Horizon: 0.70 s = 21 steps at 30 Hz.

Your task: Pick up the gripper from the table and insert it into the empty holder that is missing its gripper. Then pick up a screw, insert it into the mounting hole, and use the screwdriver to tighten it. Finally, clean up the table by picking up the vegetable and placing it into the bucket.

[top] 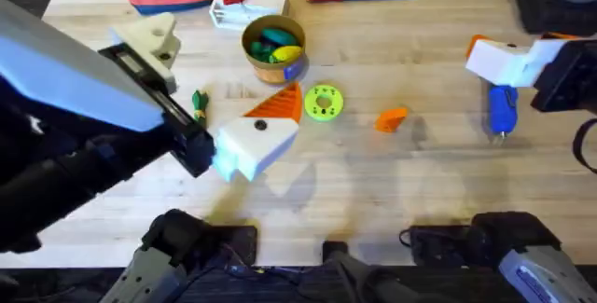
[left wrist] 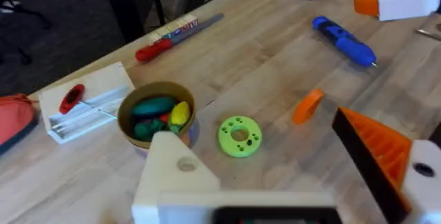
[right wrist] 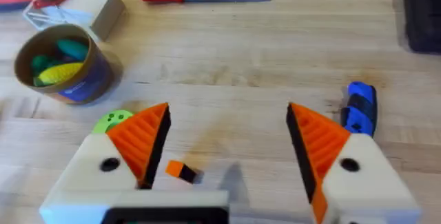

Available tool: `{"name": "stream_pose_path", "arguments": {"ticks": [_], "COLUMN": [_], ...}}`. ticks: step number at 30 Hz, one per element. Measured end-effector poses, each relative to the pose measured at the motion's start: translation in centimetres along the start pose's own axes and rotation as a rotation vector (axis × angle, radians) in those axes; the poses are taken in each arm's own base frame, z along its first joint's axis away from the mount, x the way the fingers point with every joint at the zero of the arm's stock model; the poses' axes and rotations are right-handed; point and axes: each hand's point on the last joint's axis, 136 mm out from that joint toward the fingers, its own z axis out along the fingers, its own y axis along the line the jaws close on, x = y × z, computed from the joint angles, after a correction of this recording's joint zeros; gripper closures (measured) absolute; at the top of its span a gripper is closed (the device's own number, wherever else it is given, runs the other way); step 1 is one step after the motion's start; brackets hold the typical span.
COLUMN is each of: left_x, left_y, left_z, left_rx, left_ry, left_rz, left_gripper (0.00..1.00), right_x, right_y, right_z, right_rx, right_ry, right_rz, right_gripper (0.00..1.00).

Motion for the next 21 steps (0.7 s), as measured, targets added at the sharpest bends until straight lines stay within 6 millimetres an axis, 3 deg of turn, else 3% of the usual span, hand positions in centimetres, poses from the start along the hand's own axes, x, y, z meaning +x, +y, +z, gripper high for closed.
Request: {"name": "stream_pose_path", "arguments": {"ticks": [4, 7, 9, 14, 17, 21], "left_x": [-0.7, -1.7, -1.2, 3.7, 6.1, 7.7], "left_y": [-0.5, -0.6, -0.6, -1.0, -2.3, -3.8], "left_z": [0.5, 2.1, 3.5, 6.7, 6.8, 6.1], "left_rx": [0.039, 0.062, 0.081, 0.122, 0.159, 0.204], "left_ry": [-0.048, -0.149, -0.199, -0.276, -0.329, -0.395], "left_rz": [0.042, 0.095, 0.117, 0.095, 0.101, 0.114], "left_gripper": [0.014, 0.014, 0.014, 0.014, 0.013, 0.014], "right_x": [0.0, 0.0, 0.0, 0.0, 0.0, 0.0], "right_y": [0.0, 0.0, 0.0, 0.0, 0.0, 0.0], "right_z": [0.0, 0.0, 0.0, 0.0, 0.0, 0.0], "right_rx": [0.0, 0.0, 0.0, 0.0, 0.0, 0.0], "right_ry": [0.0, 0.0, 0.0, 0.001, 0.001, 0.0], "right_rz": [0.0, 0.0, 0.0, 0.0, 0.0, 0.0], "right_gripper": [0.01, 0.01, 0.01, 0.01, 0.01, 0.01]}}
